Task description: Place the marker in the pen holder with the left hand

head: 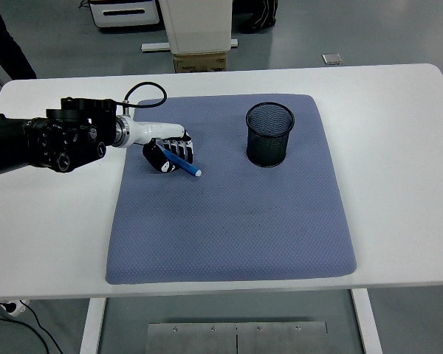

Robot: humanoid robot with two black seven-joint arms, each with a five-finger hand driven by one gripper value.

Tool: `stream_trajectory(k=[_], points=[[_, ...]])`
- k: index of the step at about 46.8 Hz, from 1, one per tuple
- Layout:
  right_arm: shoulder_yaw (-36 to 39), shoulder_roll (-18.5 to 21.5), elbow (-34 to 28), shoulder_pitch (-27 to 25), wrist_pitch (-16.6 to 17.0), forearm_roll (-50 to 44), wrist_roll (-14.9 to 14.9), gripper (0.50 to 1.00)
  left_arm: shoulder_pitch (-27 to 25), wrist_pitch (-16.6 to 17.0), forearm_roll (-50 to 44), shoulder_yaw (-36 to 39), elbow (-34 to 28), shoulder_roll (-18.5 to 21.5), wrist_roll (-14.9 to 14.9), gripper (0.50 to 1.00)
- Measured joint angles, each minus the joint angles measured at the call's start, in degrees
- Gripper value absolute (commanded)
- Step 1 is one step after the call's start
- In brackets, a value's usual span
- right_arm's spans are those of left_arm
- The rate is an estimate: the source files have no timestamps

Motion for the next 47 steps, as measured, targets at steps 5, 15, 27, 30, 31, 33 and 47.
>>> stream_trajectory(k=[5,15,27,30,31,33,47], points=[[0.0,0.0,0.0,0.0,0.0,0.0,0.0,1.0,0.0,0.0,0.0,-0.1,0.0,0.0,0.0,0.622],[0.0,0.0,0.0,0.0,0.0,0.0,0.0,1.0,0.0,0.0,-0.2,-0.2,0.0,0.0,0.0,0.637],[0.0,0.0,0.0,0.0,0.0,0.0,0.0,1.0,0.0,0.0,-0.2,-0.3,0.0,0.0,0.0,0.563],[0.0,0.0,0.0,0.0,0.0,0.0,0.0,1.0,0.0,0.0,-0.2,-0.3,0.0,0.0,0.0,0.537],[0.0,0.0,0.0,0.0,0.0,0.0,0.0,1.0,0.0,0.0,-0.2,-0.3,0.0,0.0,0.0,0.531],[0.0,0.0,0.1,0.0,0.0,0.0,0.0,1.0,0.0,-0.1,-0.2,-0.3,0.0,0.0,0.0,0.52],[0.0,0.0,0.0,0.0,0.0,0.0,0.0,1.0,0.0,-0.3,-0.2,-0.3,0.0,0.0,0.0,0.5]])
